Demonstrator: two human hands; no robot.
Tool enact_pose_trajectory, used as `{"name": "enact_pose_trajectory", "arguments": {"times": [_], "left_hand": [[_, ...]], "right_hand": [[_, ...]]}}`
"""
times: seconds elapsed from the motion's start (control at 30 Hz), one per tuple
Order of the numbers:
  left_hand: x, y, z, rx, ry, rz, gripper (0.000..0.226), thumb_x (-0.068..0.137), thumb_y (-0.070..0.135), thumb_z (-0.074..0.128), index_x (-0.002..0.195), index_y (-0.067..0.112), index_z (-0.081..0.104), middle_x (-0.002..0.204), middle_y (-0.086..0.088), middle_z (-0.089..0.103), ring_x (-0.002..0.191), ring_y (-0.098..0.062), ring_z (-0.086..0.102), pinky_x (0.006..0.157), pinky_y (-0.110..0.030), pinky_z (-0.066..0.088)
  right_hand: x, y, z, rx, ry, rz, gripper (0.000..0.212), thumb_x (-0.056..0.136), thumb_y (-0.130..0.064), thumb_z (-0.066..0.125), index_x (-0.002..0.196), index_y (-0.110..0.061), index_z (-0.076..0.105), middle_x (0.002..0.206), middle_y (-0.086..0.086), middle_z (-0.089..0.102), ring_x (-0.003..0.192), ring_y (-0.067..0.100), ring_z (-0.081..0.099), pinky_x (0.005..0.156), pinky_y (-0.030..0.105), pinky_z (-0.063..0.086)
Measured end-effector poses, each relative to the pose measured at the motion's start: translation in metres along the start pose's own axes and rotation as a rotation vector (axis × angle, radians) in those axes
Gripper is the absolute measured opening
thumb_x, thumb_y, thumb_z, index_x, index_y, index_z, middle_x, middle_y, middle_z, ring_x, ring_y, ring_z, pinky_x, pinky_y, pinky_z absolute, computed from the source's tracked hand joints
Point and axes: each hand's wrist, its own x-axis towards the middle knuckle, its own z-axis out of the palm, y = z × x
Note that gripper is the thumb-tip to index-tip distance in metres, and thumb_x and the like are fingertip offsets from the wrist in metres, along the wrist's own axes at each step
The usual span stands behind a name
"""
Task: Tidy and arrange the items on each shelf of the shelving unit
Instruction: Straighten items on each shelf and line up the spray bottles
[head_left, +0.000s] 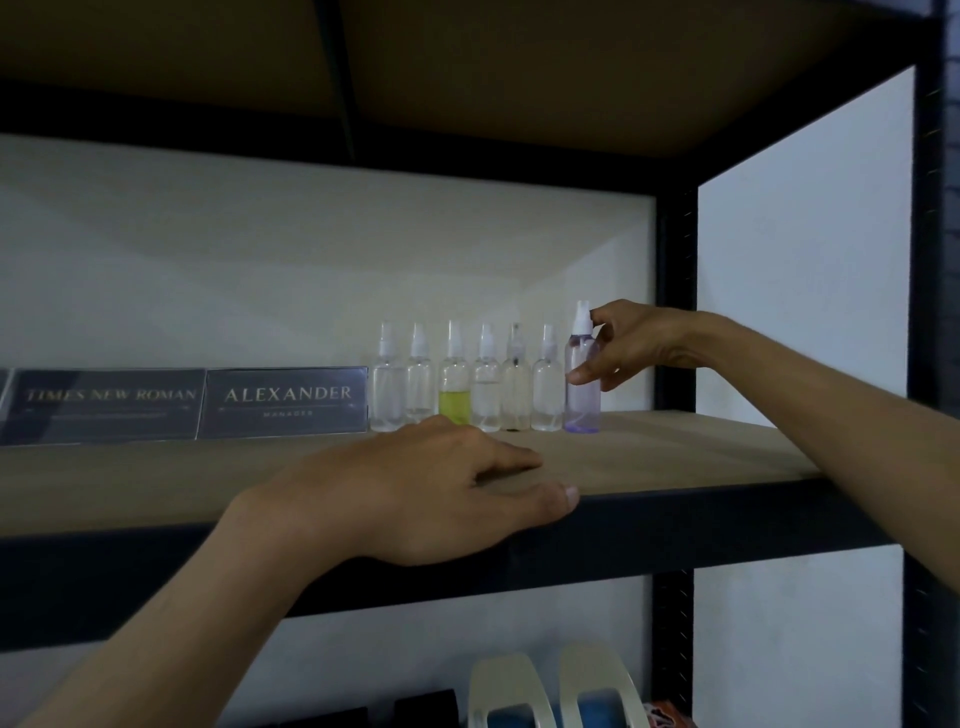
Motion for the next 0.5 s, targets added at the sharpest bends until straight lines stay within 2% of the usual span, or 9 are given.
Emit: {"name": "enact_pose_trajectory", "arguments": {"times": [0.17, 0.23, 0.3, 0.5], "left_hand": [[0.0002, -0.0006, -0.0003, -0.002, -0.003, 0.0, 0.089, 0.069, 0.089, 0.023, 0.147, 0.05, 0.036, 0.157, 0.022, 0.032, 0.142, -0.004, 0.03, 0.117, -0.037, 0.029], [0.0005, -0.0007, -0.0005, -0.009, -0.004, 0.002, 0.09, 0.068, 0.089, 0.023, 0.147, 0.049, 0.036, 0.157, 0.022, 0.032, 0.142, -0.004, 0.03, 0.117, -0.038, 0.029], [0.0007, -0.0006, -0.0004, -0.012, -0.005, 0.004, 0.089, 0.068, 0.089, 0.023, 0.147, 0.049, 0.036, 0.157, 0.022, 0.032, 0.142, -0.004, 0.031, 0.117, -0.038, 0.029], [0.0022, -0.0026, 0.001, -0.013, 0.002, 0.012, 0.091, 0.067, 0.09, 0.023, 0.147, 0.049, 0.037, 0.156, 0.022, 0.033, 0.142, -0.004, 0.031, 0.117, -0.039, 0.03]], "right_hand": [[0.0048, -0.0002, 0.001, -0.016, 0.006, -0.001, 0.061, 0.073, -0.025, 0.089, 0.124, -0.015, 0.057, 0.117, 0.011, 0.065, 0.097, 0.023, 0.072, 0.084, 0.037, 0.061], [0.0055, 0.0006, 0.0013, 0.0, 0.008, 0.004, 0.068, 0.07, -0.026, 0.09, 0.127, -0.014, 0.056, 0.117, 0.011, 0.065, 0.096, 0.023, 0.072, 0.084, 0.037, 0.061], [0.0067, 0.0017, 0.002, 0.01, 0.014, 0.007, 0.073, 0.069, -0.026, 0.091, 0.13, -0.013, 0.054, 0.117, 0.011, 0.066, 0.095, 0.022, 0.073, 0.082, 0.036, 0.062], [0.0009, -0.0006, 0.0065, 0.042, 0.018, -0.015, 0.064, 0.075, -0.019, 0.087, 0.13, -0.012, 0.055, 0.114, 0.01, 0.066, 0.096, 0.022, 0.072, 0.076, 0.03, 0.061]]}}
